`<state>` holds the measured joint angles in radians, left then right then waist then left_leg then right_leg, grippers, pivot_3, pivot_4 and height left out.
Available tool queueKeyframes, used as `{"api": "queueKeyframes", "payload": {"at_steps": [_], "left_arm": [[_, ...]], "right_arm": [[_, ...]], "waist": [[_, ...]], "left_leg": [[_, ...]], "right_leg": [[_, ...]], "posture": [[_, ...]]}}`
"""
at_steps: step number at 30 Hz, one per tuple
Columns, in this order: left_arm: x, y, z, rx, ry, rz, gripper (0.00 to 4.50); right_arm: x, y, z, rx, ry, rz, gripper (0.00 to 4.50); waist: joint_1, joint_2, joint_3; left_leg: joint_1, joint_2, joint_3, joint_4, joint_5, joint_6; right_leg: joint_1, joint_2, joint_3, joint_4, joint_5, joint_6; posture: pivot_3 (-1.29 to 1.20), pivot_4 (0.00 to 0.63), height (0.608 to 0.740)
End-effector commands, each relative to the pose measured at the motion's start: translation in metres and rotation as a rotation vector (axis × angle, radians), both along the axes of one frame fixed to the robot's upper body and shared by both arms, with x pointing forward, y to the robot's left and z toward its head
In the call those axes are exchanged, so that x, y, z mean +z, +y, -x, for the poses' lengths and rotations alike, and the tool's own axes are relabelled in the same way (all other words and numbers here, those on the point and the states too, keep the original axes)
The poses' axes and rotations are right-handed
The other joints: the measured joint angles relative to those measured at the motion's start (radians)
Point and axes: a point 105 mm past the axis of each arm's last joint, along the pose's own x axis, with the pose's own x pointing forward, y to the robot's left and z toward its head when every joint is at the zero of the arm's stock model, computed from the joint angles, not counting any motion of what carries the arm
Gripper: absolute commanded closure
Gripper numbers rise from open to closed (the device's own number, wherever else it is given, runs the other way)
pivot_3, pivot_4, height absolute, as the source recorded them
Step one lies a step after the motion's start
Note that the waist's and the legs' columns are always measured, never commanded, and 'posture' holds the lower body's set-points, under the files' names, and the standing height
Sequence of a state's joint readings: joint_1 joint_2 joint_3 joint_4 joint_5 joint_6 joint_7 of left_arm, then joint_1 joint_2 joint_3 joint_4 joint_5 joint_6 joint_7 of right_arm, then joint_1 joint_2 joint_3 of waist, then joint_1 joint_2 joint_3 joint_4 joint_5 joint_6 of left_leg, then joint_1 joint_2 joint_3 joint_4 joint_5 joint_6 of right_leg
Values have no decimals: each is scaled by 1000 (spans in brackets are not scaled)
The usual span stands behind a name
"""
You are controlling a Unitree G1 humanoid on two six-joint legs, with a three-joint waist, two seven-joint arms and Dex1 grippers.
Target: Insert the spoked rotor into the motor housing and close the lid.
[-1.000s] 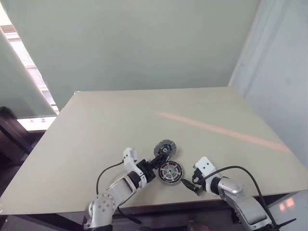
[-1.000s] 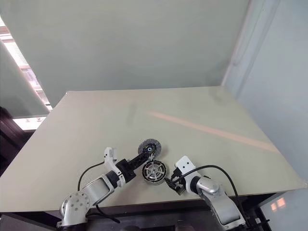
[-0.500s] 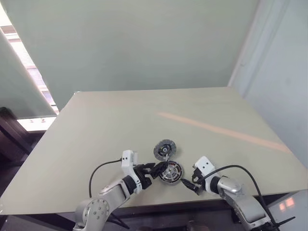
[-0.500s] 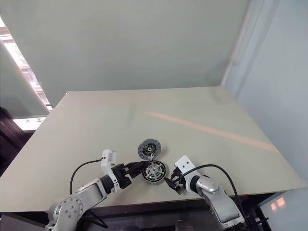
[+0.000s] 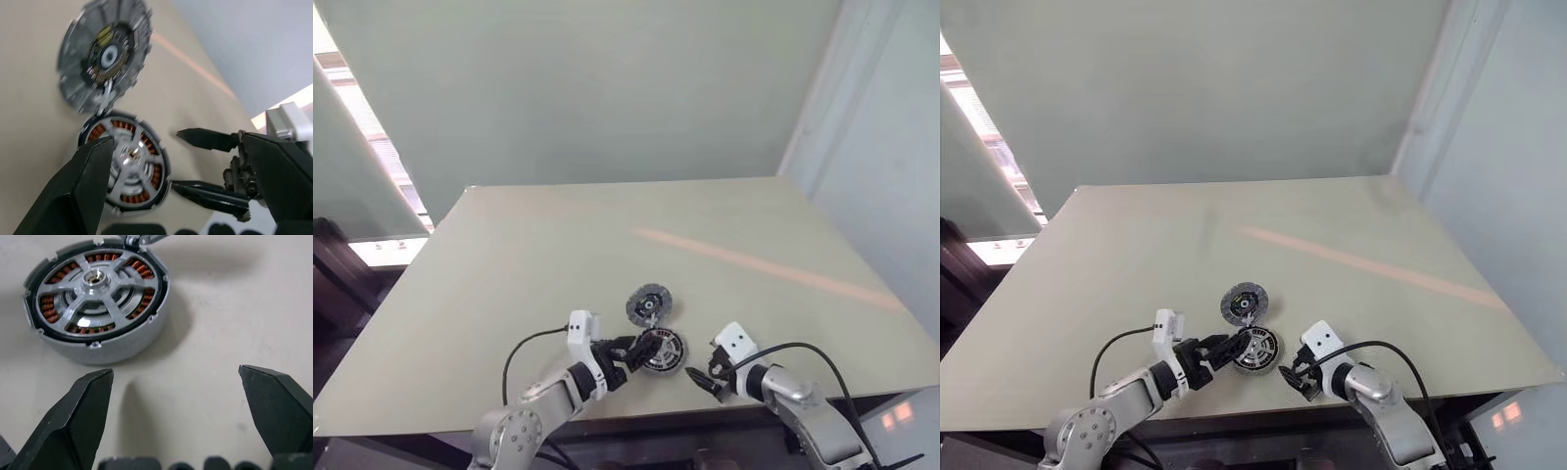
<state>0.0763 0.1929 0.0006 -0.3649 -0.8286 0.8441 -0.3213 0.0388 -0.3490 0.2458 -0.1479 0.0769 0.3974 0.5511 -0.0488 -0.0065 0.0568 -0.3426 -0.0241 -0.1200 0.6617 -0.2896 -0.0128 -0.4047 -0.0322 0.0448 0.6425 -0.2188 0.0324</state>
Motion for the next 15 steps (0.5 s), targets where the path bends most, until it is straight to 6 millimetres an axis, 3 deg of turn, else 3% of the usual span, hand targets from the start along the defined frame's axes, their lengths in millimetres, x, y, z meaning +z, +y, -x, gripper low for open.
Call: {"api": "queueKeyframes", "payload": {"at_steps": [1,13,15], "left_arm": [[12,-8,-6,-29,-65,16,30],[-1,-19,0,-108,-112,-42,30],[-2,-20,-4,-93,-117,-48,627]], "right_arm": [[19,0,-11,-1,-69,-17,0],[25,-6,-11,-13,-90,1,0],[25,-6,-10,-17,-92,0,0]], "waist": [[0,0,0],[0,0,0],[0,0,0]], "left_leg": [[0,0,0,0,0,0],[0,0,0,-1,0,0],[0,0,0,0,0,0]], "right_leg": [[0,0,0,0,0,0],[0,0,0,0,1,2],[0,0,0,0,0,0]], "posture": [[0,0,740],[0,0,740],[0,0,740]]}}
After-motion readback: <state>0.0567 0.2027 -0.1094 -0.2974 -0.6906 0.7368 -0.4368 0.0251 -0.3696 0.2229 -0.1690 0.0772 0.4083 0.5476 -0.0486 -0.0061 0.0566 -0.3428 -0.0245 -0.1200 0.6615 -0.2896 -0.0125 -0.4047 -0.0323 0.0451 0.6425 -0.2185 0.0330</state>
